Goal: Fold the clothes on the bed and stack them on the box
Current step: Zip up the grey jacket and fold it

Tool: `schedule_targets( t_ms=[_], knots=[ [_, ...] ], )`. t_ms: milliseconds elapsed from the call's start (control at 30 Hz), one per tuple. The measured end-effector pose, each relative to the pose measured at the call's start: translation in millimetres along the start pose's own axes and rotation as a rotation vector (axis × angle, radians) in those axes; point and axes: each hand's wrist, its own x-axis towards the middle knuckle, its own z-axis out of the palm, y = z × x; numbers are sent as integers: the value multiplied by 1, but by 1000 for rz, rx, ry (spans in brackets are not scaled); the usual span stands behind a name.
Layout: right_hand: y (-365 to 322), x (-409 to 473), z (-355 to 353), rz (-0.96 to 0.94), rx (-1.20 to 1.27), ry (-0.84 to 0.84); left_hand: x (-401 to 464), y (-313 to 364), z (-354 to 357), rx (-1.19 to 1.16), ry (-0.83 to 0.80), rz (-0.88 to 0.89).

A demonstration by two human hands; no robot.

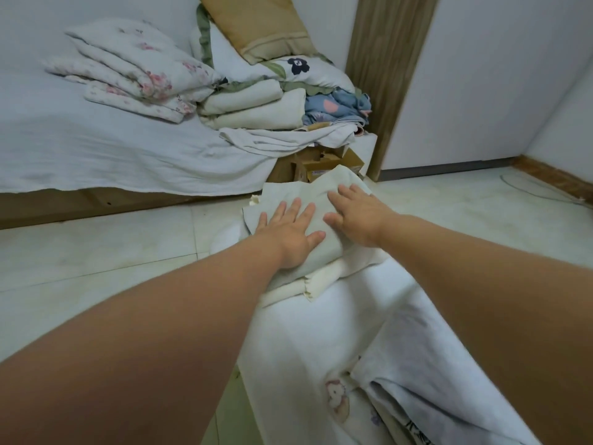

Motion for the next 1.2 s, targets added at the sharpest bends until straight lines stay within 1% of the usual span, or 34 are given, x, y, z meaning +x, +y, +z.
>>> schedule_targets(
  t_ms=[33, 67, 100, 167, 200, 233, 333, 433, 533, 767, 833, 1000, 1200],
  knots=[
    [-3, -3, -10, 8, 94, 54, -1, 0, -9, -10, 10, -6],
    [-6, -9, -20, 33, 189, 115, -4, 0, -19, -33, 59, -10],
    [-9, -14, -28, 56, 253, 192, -10, 1, -30, -64, 157, -15],
    [-13, -31, -42, 68, 257, 330, -28, 5, -46, -136, 372, -14],
    [-17, -41, -47, 62, 249, 368, -40, 6, -52, -172, 419, -5],
    [-21, -53, -51, 60, 251, 375, -53, 7, -57, -191, 426, 6],
    [-38, -91, -54, 51, 326, 311, -89, 11, -63, -169, 366, 39],
    [-55, -122, -51, 19, 410, 198, -120, 19, -63, -134, 296, 80],
    [-69, -155, -46, -4, 371, 78, -151, 33, -58, -107, 237, 123],
    [-82, -242, -31, 15, 299, -44, -225, 54, -28, -34, 82, 184],
    [-84, -268, -27, 19, 275, -53, -245, 64, -22, -7, 53, 200],
    [-88, -334, -28, 48, 193, -9, -289, 95, -17, 66, -19, 268],
    [-95, -430, -53, 142, 196, 37, -360, 142, -42, 88, -13, 364]
  ],
)
